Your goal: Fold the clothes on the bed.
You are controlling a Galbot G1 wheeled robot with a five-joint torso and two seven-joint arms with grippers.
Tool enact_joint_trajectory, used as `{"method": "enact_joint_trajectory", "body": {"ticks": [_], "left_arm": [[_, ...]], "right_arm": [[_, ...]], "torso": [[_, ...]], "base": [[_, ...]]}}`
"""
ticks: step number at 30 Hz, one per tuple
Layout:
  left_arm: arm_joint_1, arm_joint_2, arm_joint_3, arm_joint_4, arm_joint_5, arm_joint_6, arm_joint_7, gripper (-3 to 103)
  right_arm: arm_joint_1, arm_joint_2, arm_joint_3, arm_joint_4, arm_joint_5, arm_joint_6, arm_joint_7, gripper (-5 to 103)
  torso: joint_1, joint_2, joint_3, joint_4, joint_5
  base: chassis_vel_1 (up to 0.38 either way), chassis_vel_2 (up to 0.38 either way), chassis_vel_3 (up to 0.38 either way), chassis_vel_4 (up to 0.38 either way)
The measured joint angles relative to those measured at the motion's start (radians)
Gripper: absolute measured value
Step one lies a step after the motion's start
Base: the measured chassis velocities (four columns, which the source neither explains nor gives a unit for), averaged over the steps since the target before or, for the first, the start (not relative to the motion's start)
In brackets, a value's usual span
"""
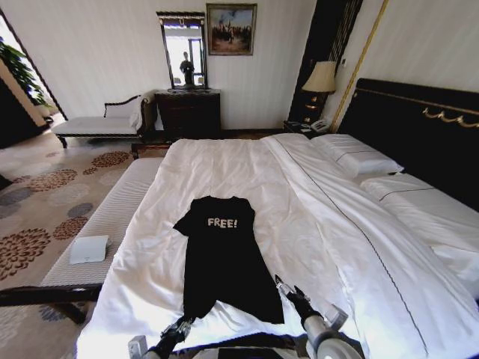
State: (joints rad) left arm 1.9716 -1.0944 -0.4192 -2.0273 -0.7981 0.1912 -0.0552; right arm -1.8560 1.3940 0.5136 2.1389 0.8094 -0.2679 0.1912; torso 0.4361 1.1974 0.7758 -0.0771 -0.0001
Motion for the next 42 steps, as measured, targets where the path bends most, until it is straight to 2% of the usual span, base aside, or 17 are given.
{"method": "enact_joint_trajectory", "body": {"ticks": [1, 2, 3, 4, 5, 7, 16, 23, 24, 27, 29, 30, 32, 33, 36, 38, 42], "left_arm": [[0.002, 0.0, -0.003, 0.0, -0.005, -0.001, 0.0, 15], [0.002, 0.0, -0.003, 0.0, -0.005, -0.001, 0.0, 15], [0.004, 0.0, -0.006, 0.0, -0.011, -0.001, 0.0, 10], [0.005, -0.001, -0.011, -0.002, -0.018, -0.002, 0.0, 10], [0.006, -0.001, -0.015, -0.003, -0.025, -0.004, 0.0, 4], [0.011, -0.001, -0.024, -0.01, -0.04, -0.008, 0.0, 0], [0.021, -0.001, -0.061, -0.028, -0.086, -0.019, -0.004, 0], [0.03, -0.002, -0.073, -0.037, -0.089, -0.024, -0.006, 0], [0.032, -0.003, -0.075, -0.041, -0.089, -0.025, -0.006, 0], [0.035, -0.006, -0.078, -0.046, -0.09, -0.025, -0.006, 0], [0.037, -0.008, -0.083, -0.047, -0.092, -0.027, -0.006, 0], [0.037, -0.008, -0.083, -0.047, -0.092, -0.027, -0.006, 0], [0.04, -0.009, -0.088, -0.047, -0.093, -0.029, -0.006, 0], [0.04, -0.009, -0.088, -0.047, -0.093, -0.029, -0.006, 0], [0.04, -0.018, -0.086, -0.045, -0.092, -0.031, -0.006, 0], [0.04, -0.02, -0.085, -0.044, -0.092, -0.032, -0.007, 0], [0.042, -0.023, -0.083, -0.042, -0.09, -0.032, -0.007, 0]], "right_arm": [[-0.006, 0.005, -0.005, 0.006, 0.007, -0.005, 0.003, 100], [-0.006, 0.005, -0.005, 0.006, 0.007, -0.005, 0.003, 100], [-0.014, 0.011, -0.01, 0.013, 0.018, -0.013, 0.008, 100], [-0.021, 0.016, -0.013, 0.017, 0.025, -0.02, 0.012, 100], [-0.032, 0.02, -0.017, 0.02, 0.031, -0.025, 0.015, 100], [-0.058, 0.024, -0.021, 0.021, 0.031, -0.036, 0.017, 100], [-0.138, 0.025, -0.014, -0.032, -0.011, -0.037, -0.01, 100], [-0.12, 0.044, -0.016, -0.092, 0.003, -0.042, -0.03, 101], [-0.116, 0.049, -0.02, -0.094, 0.007, -0.044, -0.035, 97], [-0.105, 0.059, -0.03, -0.102, 0.012, -0.047, -0.038, 94], [-0.096, 0.069, -0.038, -0.11, 0.02, -0.049, -0.038, 84], [-0.096, 0.069, -0.038, -0.11, 0.02, -0.049, -0.038, 84], [-0.099, 0.074, -0.048, -0.112, 0.024, -0.05, -0.046, 73], [-0.099, 0.074, -0.048, -0.112, 0.024, -0.05, -0.046, 73], [-0.105, 0.09, -0.056, -0.112, 0.024, -0.041, -0.049, 56], [-0.105, 0.094, -0.056, -0.114, 0.024, -0.038, -0.05, 56], [-0.097, 0.104, -0.054, -0.125, 0.023, -0.029, -0.05, 34]], "torso": [[0.0, 0.0, 0.0, 0.0, 0.0], [0.0, 0.0, 0.0, 0.0, 0.0], [0.0, 0.0, 0.0, 0.0, 0.0], [0.0, 0.0, 0.0, 0.0, -0.0001], [0.0, 0.0, 0.0, 0.0, 0.0], [0.0, 0.0, 0.0, 0.0, 0.0], [0.0, 0.0, 0.0, -0.0001, 0.0], [0.0, 0.0, 0.0, 0.0, 0.0], [0.0, 0.0, 0.0, 0.0, 0.0], [0.0, 0.0, 0.0, 0.0, 0.0001], [0.0, 0.0, 0.0, 0.0, 0.0], [0.0, 0.0, 0.0, 0.0, 0.0], [0.0, 0.0, 0.0, 0.0, 0.0], [0.0, 0.0, 0.0, 0.0, 0.0], [0.0, 0.0, 0.0, 0.0, 0.0], [0.0, 0.0, 0.0, 0.0, 0.0], [0.0, 0.0, 0.0, 0.0, 0.0]], "base": [[0.0, 0.0, 0.0, 0.0], [0.0, 0.0, 0.0, 0.0], [0.0, 0.0, 0.0, 0.0], [0.0, 0.0, 0.0, 0.0], [0.0, 0.0, 0.0, 0.0], [0.0, 0.0, 0.0, 0.0], [0.0, 0.0, 0.0, 0.0], [0.0, 0.0, 0.0, 0.0], [0.0, 0.0, 0.0, 0.0], [0.0, 0.0, 0.0, 0.0], [0.0, 0.0, 0.0, 0.0], [0.0, 0.0, 0.0, 0.0], [0.0, 0.0, 0.0, 0.0], [0.0, 0.0, 0.0, 0.0], [0.0, 0.0, 0.0, 0.0], [0.0, 0.0, 0.0, 0.0], [0.0, 0.0, 0.0, 0.0]]}}
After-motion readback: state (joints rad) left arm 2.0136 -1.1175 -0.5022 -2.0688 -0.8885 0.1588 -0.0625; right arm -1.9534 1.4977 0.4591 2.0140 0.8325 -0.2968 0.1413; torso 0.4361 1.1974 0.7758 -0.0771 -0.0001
